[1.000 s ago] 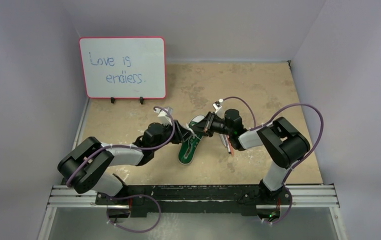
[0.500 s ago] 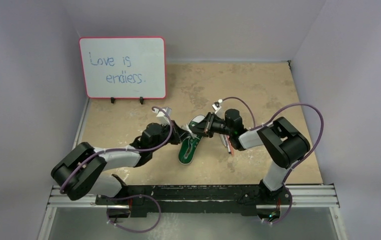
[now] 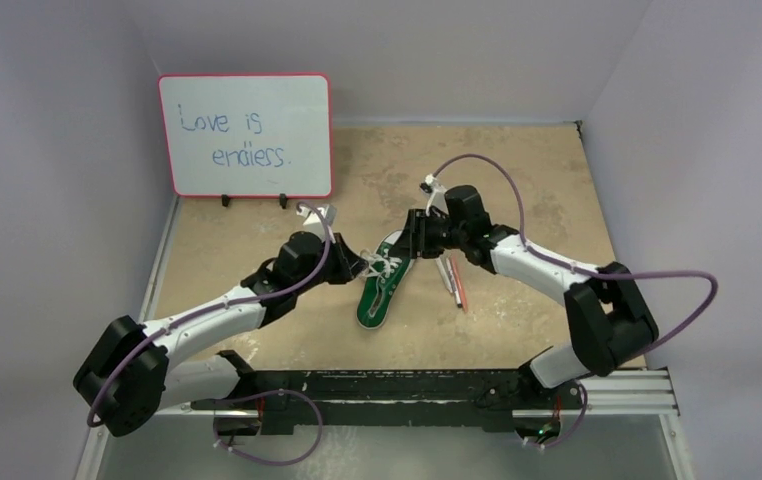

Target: Tie the shoes

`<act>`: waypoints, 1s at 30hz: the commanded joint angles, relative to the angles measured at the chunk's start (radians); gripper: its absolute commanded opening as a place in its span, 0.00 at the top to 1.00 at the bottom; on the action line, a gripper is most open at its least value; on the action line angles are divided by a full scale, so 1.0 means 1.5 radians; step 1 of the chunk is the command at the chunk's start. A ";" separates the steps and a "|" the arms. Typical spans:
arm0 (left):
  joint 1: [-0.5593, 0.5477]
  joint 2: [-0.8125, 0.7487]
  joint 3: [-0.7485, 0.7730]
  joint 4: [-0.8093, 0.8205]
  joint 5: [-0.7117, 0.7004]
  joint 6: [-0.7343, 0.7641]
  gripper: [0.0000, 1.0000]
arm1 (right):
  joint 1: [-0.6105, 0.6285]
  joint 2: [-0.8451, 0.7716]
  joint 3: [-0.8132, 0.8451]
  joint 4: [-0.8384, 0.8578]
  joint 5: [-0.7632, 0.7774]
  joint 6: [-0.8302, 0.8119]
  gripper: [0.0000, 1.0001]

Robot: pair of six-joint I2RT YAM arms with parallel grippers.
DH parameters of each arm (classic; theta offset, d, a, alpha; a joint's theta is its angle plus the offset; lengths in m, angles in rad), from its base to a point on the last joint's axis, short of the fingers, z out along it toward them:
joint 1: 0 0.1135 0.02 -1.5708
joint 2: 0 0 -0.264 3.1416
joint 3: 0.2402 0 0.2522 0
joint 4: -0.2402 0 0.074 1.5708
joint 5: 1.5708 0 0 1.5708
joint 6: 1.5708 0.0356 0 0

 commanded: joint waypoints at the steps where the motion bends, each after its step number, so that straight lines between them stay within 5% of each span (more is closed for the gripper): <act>1: 0.002 -0.032 0.074 -0.145 0.055 0.040 1.00 | 0.038 -0.073 0.053 -0.198 0.107 -0.271 0.47; 6: 0.001 -0.074 0.086 -0.163 0.082 0.031 1.00 | 0.098 -0.104 0.023 -0.148 0.038 -0.340 0.45; 12: 0.001 -0.060 0.096 -0.129 0.103 0.005 1.00 | 0.100 -0.096 -0.029 0.020 -0.033 -0.317 0.42; 23: 0.002 -0.051 0.097 -0.106 0.116 0.000 1.00 | 0.102 -0.039 -0.013 0.110 -0.078 -0.285 0.39; 26: 0.001 -0.053 0.095 -0.097 0.119 -0.004 1.00 | 0.103 -0.031 -0.007 0.133 -0.084 -0.255 0.48; 28: 0.001 -0.049 0.097 -0.095 0.124 -0.002 1.00 | 0.102 -0.047 -0.007 0.094 -0.084 -0.231 0.93; 30: 0.002 -0.045 0.104 -0.103 0.128 0.005 1.00 | 0.098 -0.088 -0.015 0.008 -0.033 -0.204 1.00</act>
